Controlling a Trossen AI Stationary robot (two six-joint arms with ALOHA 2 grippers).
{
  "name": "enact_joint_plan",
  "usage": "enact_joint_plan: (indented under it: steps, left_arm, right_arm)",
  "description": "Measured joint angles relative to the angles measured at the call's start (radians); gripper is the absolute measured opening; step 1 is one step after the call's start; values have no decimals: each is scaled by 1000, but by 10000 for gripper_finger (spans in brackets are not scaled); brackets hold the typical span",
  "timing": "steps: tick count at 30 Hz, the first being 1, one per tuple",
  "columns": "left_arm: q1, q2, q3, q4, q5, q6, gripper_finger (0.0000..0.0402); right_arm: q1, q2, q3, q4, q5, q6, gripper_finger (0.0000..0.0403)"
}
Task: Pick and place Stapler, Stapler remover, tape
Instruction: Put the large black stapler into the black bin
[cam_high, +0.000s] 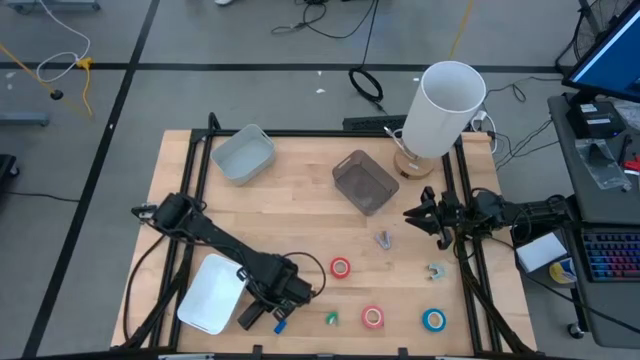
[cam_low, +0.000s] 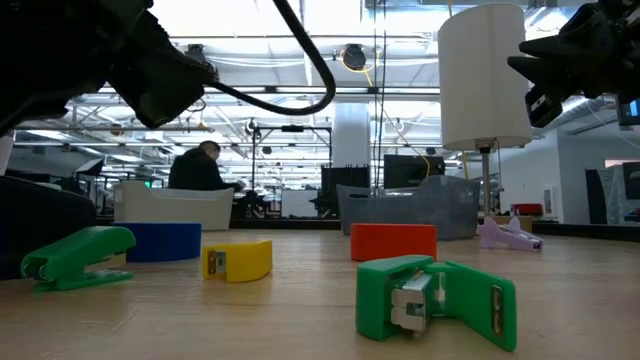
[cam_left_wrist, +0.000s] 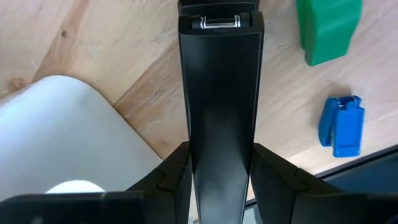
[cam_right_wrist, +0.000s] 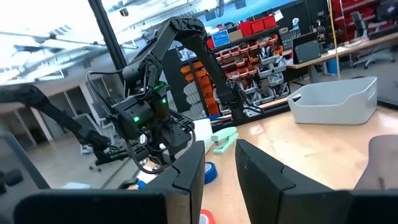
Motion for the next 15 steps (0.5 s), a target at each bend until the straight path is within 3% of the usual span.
enact_joint_plan:
  steps: [7,15]
  left_arm:
    - [10,-56,37,-3,-1,-34,130]
    - [16,-141,112,-6,-25,-96,130]
  right_arm:
    - [0,0,0,52,0,147,82]
    - [1,0,0,224,42,137,82]
